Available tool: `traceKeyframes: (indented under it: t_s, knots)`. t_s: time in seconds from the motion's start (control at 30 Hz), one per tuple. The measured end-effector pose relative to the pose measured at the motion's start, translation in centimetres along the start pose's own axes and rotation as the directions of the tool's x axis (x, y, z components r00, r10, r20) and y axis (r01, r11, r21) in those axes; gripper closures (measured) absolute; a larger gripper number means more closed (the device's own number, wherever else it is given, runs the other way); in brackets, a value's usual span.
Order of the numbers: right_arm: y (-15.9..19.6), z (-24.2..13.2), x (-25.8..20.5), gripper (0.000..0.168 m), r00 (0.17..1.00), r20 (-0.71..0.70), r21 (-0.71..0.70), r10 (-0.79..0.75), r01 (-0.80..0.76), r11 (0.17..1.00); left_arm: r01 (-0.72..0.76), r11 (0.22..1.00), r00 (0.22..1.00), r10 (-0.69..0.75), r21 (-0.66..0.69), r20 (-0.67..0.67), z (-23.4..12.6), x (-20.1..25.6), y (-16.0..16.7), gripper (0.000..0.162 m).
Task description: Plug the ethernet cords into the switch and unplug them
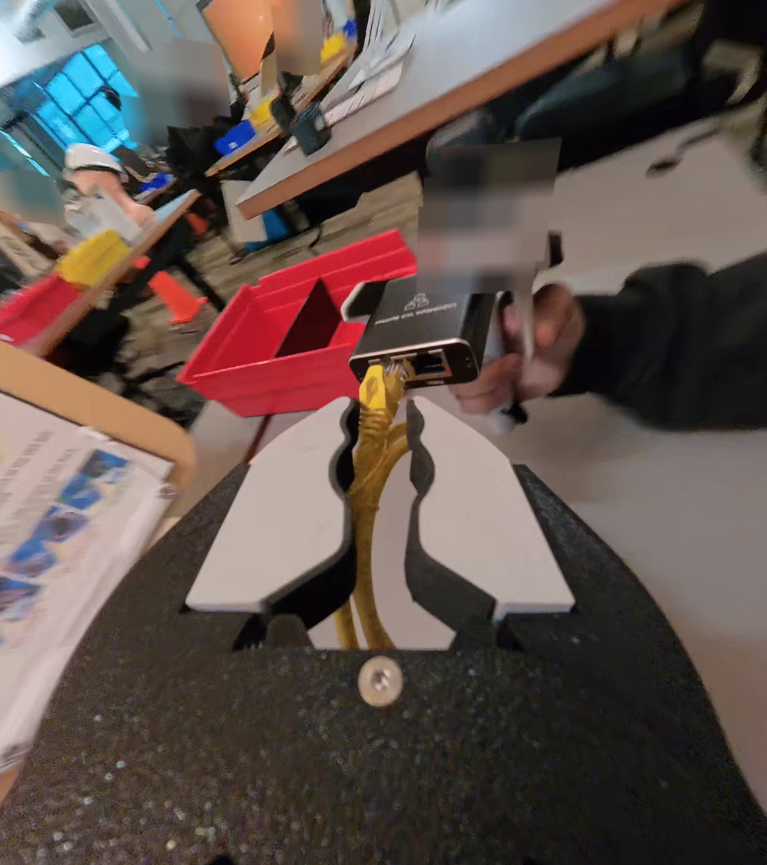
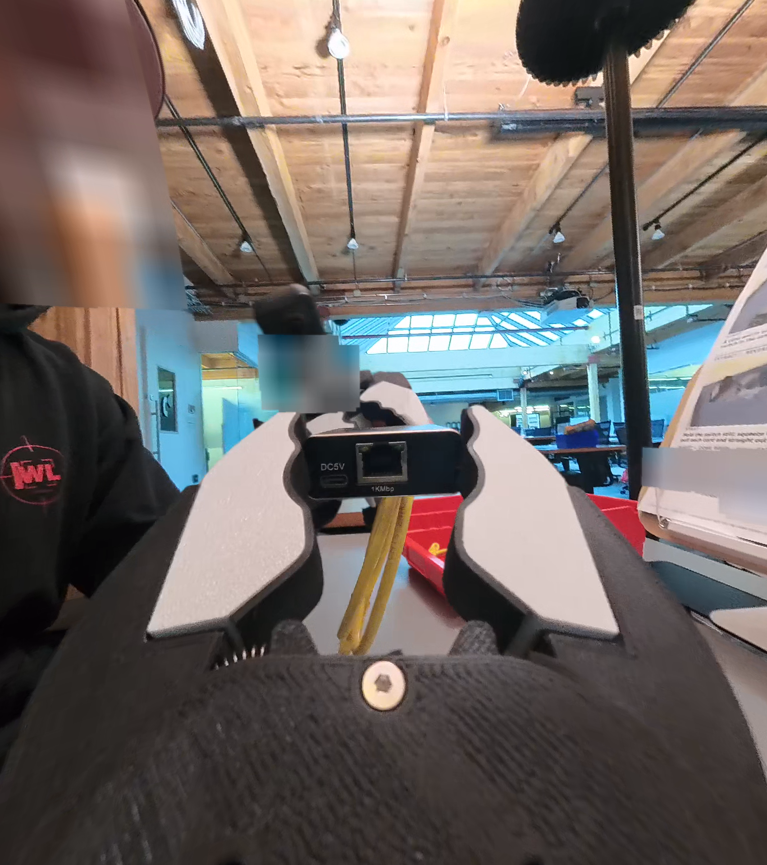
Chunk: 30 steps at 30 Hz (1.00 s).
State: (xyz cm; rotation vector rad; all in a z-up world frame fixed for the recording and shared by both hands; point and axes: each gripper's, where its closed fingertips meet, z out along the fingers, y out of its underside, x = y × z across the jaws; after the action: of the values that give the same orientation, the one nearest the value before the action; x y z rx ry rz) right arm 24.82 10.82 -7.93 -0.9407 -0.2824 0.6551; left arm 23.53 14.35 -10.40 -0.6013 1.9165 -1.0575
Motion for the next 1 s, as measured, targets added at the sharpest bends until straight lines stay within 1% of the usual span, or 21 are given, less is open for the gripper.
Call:
traceKeyframes:
  t_s: [0.1,0.17,0.2,0.27,0.4,0.47,0.53,0.73,0.8,0.87,1.0]
  knots:
    - [-0.3,-0.1,-0.2,0.104,1.0,0.019,0.024,0.007,-0.007,1.0,0.215,0.973,0.969,-0.202,0.082,-0.139,-0.2,0.6,-0.7,0.14]
    - [-0.6,-0.1,-0.5,0.104,1.0,0.03,0.033,0.001,-0.002,0.999,0.309,0.947,0.936,-0.286,0.089,-0.208,-0.4,0.8,-0.9,0.139]
    - [-0.8,-0.2,-0.6,0.104,0.999,0.037,0.044,0.0,-0.001,0.999,0.33,0.941,0.925,-0.304,0.083,-0.228,-0.5,0.9,-0.8,0.139]
    - [-1.2,-0.3,-0.7,0.104,0.999,0.043,0.061,0.0,-0.003,0.998,0.328,0.942,0.922,-0.304,0.07,-0.239,-0.6,0.9,-0.3,0.137]
    - [-1.3,-0.5,-0.7,0.104,0.999,0.047,0.058,-0.002,-0.001,0.998,0.334,0.936,0.919,-0.296,0.115,-0.262,-1.0,0.9,-0.8,0.141]
    - [-1.1,-0.4,-0.8,0.104,0.999,0.052,0.054,0.002,-0.005,0.999,0.331,0.931,0.921,-0.282,0.157,-0.267,-1.1,0.8,-1.3,0.146]
    - [-1.1,-0.4,-0.9,0.104,0.998,0.063,0.059,0.006,-0.01,0.998,0.321,0.933,0.925,-0.273,0.16,-0.265,-1.2,0.7,-1.2,0.152]
    - [-1.5,-0.4,-1.1,0.104,0.997,0.075,0.106,0.014,-0.022,0.994,0.32,0.934,0.919,-0.264,0.162,-0.292,-1.1,1.0,-1.1,0.152]
    - [-1.7,-0.5,-1.1,0.104,0.997,0.077,0.121,0.016,-0.025,0.992,0.342,0.924,0.913,-0.284,0.169,-0.293,-1.0,0.9,-1.1,0.147]
    - [-2.0,-0.6,-1.1,0.104,0.997,0.072,0.133,0.011,-0.02,0.991,0.36,0.917,0.905,-0.298,0.171,-0.304,-1.0,0.9,-1.2,0.149]
    - [-2.2,-0.7,-1.0,0.104,0.998,0.067,0.136,0.007,-0.017,0.991,0.377,0.915,0.893,-0.316,0.148,-0.322,-0.8,1.1,-0.8,0.146]
